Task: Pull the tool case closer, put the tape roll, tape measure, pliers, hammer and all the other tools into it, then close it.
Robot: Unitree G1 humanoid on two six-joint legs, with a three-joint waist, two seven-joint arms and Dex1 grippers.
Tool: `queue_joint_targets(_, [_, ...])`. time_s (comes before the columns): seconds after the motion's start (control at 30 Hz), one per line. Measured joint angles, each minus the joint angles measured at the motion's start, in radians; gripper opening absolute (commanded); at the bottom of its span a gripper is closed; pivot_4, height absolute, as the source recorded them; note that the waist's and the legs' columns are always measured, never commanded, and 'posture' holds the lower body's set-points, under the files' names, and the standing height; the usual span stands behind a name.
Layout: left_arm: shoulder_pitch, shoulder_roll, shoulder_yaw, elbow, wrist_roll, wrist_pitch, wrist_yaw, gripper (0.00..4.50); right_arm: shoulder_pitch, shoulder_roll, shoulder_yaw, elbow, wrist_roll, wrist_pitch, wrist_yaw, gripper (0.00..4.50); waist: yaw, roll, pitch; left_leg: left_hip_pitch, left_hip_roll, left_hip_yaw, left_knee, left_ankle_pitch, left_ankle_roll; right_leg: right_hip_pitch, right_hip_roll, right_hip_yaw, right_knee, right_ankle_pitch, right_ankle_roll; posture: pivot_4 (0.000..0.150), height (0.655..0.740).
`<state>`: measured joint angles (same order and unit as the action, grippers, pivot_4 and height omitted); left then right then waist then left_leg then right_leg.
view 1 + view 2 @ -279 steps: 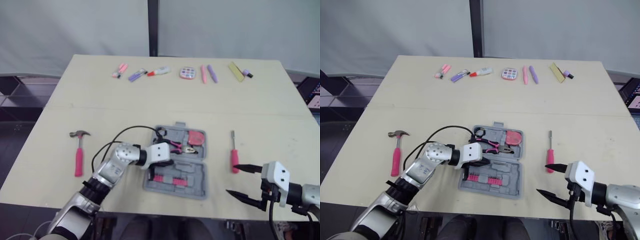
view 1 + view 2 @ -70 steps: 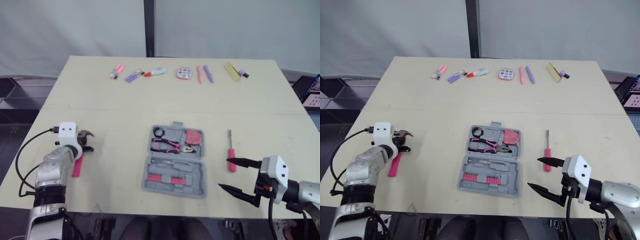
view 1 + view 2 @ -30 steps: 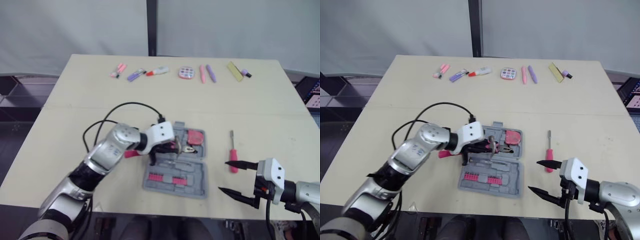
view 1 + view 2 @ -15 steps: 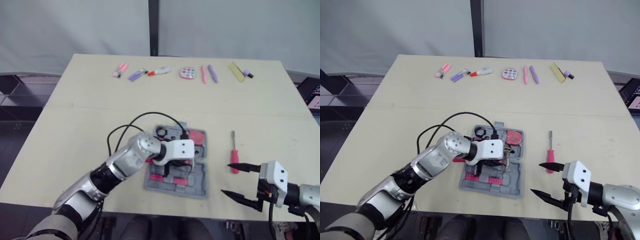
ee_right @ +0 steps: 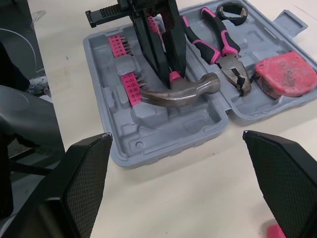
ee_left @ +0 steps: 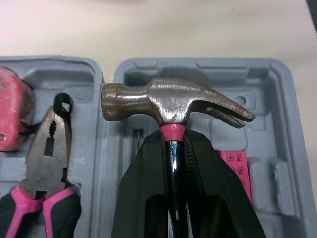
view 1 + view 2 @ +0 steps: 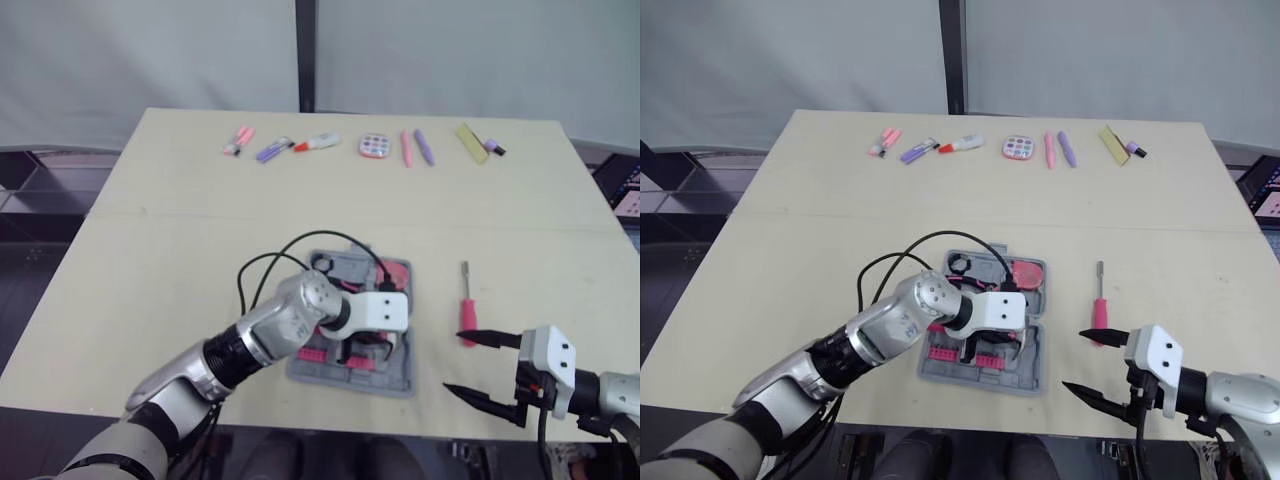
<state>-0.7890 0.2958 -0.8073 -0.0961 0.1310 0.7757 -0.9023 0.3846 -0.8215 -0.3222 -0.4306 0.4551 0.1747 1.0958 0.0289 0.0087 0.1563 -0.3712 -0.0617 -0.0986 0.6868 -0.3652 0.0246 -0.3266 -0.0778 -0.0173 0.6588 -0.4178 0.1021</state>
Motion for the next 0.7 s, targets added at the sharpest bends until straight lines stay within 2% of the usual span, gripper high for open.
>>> queue_joint_targets(0.37, [-0.018,-0.087,-0.019,0.083,0.028,0.007,0.009,0.06,0.018,0.000,-0.001,-0.019,-0.002,0.001,-0.018,4.50,0.000,0.000,0.000,0.000,0.000,0.000,0.000,0.000,0.000,0.000,0.000,0.000,0.000,0.000,0.000,0.150,0.7134])
queue_joint_targets(0.7, [-0.018,-0.120,-0.028,0.115,0.036,0.002,0.014,0.06,0.034,0.000,-0.014,-0.037,-0.002,0.001,-0.021,4.50,0.000,0.000,0.000,0.000,0.000,0.000,0.000,0.000,0.000,0.000,0.000,0.000,0.000,0.000,0.000,0.150,0.7134])
